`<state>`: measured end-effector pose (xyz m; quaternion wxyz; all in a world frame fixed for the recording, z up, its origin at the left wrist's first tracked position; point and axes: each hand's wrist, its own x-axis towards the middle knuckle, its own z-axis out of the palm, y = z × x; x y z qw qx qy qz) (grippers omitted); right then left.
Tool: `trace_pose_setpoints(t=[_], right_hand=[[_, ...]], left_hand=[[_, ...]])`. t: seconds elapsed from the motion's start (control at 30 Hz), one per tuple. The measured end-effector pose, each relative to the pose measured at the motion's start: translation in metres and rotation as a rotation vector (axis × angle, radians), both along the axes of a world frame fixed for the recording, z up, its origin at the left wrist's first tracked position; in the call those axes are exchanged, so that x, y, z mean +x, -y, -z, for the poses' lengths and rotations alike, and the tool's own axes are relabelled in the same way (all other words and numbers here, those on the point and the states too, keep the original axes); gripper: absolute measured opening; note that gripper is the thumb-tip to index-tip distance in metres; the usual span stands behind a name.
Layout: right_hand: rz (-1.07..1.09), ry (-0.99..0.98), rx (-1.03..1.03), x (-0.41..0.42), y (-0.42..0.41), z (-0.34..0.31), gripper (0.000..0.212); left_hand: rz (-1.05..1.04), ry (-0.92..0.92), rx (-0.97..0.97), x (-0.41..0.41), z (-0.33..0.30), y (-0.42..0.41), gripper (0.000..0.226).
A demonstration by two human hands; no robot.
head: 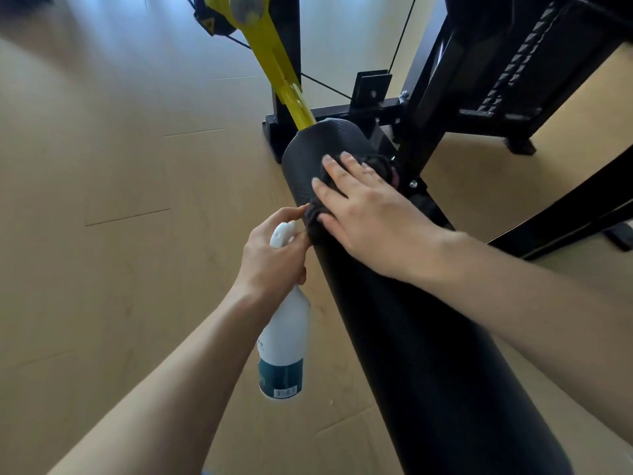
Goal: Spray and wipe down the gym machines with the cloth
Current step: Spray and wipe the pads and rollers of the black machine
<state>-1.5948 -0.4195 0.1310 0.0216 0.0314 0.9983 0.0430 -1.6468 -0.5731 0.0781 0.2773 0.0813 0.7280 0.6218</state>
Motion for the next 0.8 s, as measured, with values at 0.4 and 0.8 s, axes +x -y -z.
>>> trace_pose_setpoints(t=[0.4, 0.8], right_hand=[[0.115, -0.002, 0.015, -0.108, -0.007, -0.004, 0.055], [0.063, -0.041, -0.036, 0.053, 0.021, 0.005, 0.054]], left_hand=[[0.006, -0.039, -0.080, 0.002, 0.001, -0.002, 0.047], [0.001, -0.056, -0.095, 0.011, -0.012, 0.004, 0.043]])
